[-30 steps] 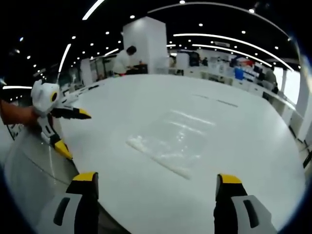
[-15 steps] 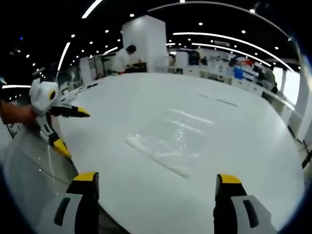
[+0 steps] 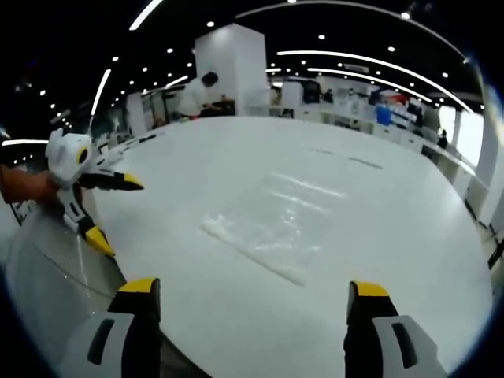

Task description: Open the resealable bag by pulling the two sides of the seal apart until the entire bag opening is separated and visibly accessible.

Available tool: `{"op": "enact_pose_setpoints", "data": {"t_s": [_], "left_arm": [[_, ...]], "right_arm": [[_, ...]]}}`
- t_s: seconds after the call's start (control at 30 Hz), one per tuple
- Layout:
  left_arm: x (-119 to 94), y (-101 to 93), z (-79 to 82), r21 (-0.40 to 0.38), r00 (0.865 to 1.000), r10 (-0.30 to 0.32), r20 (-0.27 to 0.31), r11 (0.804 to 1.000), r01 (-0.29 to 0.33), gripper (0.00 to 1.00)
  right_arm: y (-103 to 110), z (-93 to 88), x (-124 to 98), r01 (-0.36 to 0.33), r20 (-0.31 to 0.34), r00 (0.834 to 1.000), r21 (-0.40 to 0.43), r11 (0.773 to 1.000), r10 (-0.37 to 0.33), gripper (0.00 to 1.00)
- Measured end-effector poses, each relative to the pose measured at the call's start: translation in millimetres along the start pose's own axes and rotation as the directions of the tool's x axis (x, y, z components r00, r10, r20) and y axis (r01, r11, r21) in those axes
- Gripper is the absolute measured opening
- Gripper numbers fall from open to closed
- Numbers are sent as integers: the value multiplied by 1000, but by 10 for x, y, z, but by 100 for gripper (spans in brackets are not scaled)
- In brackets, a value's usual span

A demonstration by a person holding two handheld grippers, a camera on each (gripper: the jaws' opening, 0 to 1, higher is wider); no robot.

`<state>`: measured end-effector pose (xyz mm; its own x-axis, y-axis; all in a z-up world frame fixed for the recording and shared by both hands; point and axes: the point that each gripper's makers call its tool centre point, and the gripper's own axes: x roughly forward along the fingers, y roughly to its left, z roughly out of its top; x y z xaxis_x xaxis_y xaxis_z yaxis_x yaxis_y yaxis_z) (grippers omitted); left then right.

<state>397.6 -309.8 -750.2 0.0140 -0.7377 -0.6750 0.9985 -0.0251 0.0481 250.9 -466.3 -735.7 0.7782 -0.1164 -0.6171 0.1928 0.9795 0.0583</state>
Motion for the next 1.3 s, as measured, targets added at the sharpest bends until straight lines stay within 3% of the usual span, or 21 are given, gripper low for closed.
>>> {"op": "enact_pose_setpoints", "data": {"t_s": [1.1,1.3], "left_arm": [[-1,-4,-80,17,999,-2,-34,1000,2,94],[-7,26,-86,7,999,5,-34,1000,-5,94]], "right_arm": [[20,-127,8,2,-60,998,-1,1000,-2,94],[74,-127,17,-8,-85,996,-77,997,2,86]]}}
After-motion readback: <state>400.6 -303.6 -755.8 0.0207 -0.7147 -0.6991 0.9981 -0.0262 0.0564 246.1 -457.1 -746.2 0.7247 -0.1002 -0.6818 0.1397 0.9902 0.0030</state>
